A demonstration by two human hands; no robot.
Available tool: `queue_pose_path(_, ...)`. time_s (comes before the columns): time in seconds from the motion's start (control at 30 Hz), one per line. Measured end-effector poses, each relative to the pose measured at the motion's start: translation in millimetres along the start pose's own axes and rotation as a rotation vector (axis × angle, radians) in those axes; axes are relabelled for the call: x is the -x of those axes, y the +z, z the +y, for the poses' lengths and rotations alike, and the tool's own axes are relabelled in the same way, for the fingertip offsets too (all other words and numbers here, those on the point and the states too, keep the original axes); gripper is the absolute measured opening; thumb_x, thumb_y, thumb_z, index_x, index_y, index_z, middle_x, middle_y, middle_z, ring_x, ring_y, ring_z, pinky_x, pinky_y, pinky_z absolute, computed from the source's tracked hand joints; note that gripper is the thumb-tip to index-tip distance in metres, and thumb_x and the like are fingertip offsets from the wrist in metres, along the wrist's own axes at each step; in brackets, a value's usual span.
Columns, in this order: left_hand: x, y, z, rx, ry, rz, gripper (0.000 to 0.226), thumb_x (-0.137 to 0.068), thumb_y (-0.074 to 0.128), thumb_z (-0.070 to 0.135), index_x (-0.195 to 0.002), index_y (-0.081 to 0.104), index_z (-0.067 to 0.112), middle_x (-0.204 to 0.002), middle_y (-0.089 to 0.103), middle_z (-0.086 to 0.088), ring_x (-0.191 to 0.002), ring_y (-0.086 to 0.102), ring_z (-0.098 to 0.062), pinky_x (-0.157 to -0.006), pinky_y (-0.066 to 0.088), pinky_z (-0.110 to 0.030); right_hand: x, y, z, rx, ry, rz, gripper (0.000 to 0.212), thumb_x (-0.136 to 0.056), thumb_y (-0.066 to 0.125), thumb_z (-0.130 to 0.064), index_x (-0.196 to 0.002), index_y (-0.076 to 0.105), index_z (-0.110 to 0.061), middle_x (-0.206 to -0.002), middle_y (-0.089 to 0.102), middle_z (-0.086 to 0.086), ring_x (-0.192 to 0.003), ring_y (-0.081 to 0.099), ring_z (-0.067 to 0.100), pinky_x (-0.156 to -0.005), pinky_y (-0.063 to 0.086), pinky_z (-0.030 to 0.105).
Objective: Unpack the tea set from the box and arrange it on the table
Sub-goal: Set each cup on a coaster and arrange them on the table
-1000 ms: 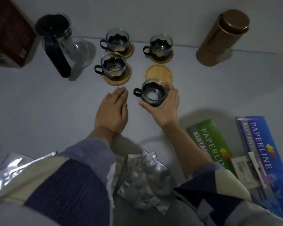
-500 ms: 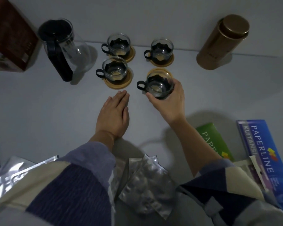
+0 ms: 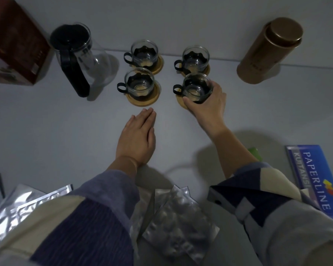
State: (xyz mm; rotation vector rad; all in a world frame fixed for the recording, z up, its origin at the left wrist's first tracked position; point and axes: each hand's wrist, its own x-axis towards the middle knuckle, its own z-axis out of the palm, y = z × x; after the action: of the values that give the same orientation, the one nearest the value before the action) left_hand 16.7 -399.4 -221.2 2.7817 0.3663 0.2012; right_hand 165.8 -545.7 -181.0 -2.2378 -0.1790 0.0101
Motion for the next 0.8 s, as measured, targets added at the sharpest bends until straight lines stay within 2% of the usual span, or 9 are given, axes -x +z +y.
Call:
queue_pose_path(0.1, 0.3, 0.1, 0.2, 0.003, 0.003, 0.000, 0.057, -0.094, 0.020, 0.034, -0.146, 0.038, 0.017, -0.153, 0.037, -0.002, -0.143, 0.030, -0.016, -0.120, 0.016, -0.033, 0.9, 1.1, 3.9, 0.046, 0.021, -0.010, 0.081, -0.067, 0.078, -0.046, -0.134, 0.042, -0.018, -0.132, 0.049, 0.001, -0.124, 0.038, 0.021, -0.101, 0.033, 0.031)
queue_pose_path(0.3, -1.1, 0.0, -1.7, 0.016, 0.005, 0.008, 0.055, -0.095, 0.023, 0.032, -0.146, 0.038, 0.017, -0.153, 0.036, -0.001, -0.143, 0.029, -0.015, -0.120, 0.015, -0.032, 0.6, -0.8, 1.6, 0.061, 0.049, -0.052, 0.087, -0.064, 0.079, -0.049, -0.136, 0.040, -0.019, -0.134, 0.046, 0.000, -0.126, 0.036, 0.023, -0.107, 0.035, 0.043)
queue_pose_path(0.43, -1.0, -0.5, -2.0, 0.030, 0.003, 0.006, 0.052, -0.096, 0.028, 0.028, -0.146, 0.037, 0.017, -0.153, 0.035, -0.001, -0.144, 0.028, -0.014, -0.120, 0.014, -0.031, 3.0, -19.3, 1.0, 0.059, 0.098, -0.187, 0.104, -0.067, 0.079, -0.039, -0.149, 0.019, -0.017, -0.145, 0.036, 0.004, -0.135, 0.028, 0.025, -0.115, 0.025, 0.046)
queue_pose_path(0.5, -1.8, -1.8, -0.9, 0.037, 0.002, -0.018, 0.053, -0.096, 0.026, 0.028, -0.147, 0.035, 0.016, -0.154, 0.033, -0.001, -0.144, 0.026, -0.014, -0.121, 0.013, -0.031, 2.6, -34.9, 3.6, 0.081, 0.137, -0.232, 0.096, -0.077, 0.073, -0.031, -0.151, 0.013, -0.017, -0.145, 0.037, 0.005, -0.136, 0.029, 0.028, -0.114, 0.026, 0.049)
queue_pose_path(0.57, -3.7, -4.4, -0.1, 0.053, 0.000, -0.048, 0.054, -0.095, 0.025, 0.029, -0.147, 0.036, 0.015, -0.154, 0.034, -0.002, -0.144, 0.027, -0.017, -0.121, 0.016, -0.033, -1.7, -59.5, 3.7, 0.122, 0.151, -0.261, 0.082, -0.085, 0.066, -0.026, -0.151, 0.017, -0.019, -0.144, 0.040, 0.006, -0.134, 0.034, 0.029, -0.111, 0.032, 0.049)
queue_pose_path(0.63, -8.5, -13.6, 3.7, 0.090, -0.034, -0.056, 0.050, -0.096, 0.030, 0.026, -0.143, 0.043, 0.014, -0.148, 0.043, -0.005, -0.138, 0.039, -0.023, -0.117, 0.027, -0.038, -10.0, -92.9, -1.4, 0.212, 0.127, -0.309, 0.070, -0.090, 0.061, -0.026, -0.149, 0.024, -0.019, -0.144, 0.042, 0.008, -0.135, 0.036, 0.030, -0.112, 0.032, 0.046)
queue_pose_path(0.7, -19.2, -26.6, 16.5, 0.098, -0.062, 0.054, 0.039, -0.096, 0.040, 0.018, -0.132, 0.054, 0.011, -0.134, 0.056, -0.010, -0.119, 0.055, -0.031, -0.104, 0.043, -0.041, -22.0, -128.2, -10.6, 0.282, 0.078, -0.336, 0.063, -0.092, 0.060, -0.027, -0.147, 0.031, -0.018, -0.145, 0.044, 0.009, -0.135, 0.037, 0.030, -0.114, 0.030, 0.041)
queue_pose_path(0.8, -55.1, -50.9, 59.0, 0.157, 0.024, 0.297, 0.031, -0.092, 0.042, 0.012, -0.115, 0.062, 0.006, -0.117, 0.062, -0.014, -0.102, 0.060, -0.033, -0.089, 0.048, -0.039, -46.3, -171.9, -26.1, 0.373, -0.011, -0.313, 0.059, -0.090, 0.061, -0.029, -0.144, 0.038, -0.018, -0.145, 0.043, 0.011, -0.134, 0.039, 0.032, -0.113, 0.032, 0.041)
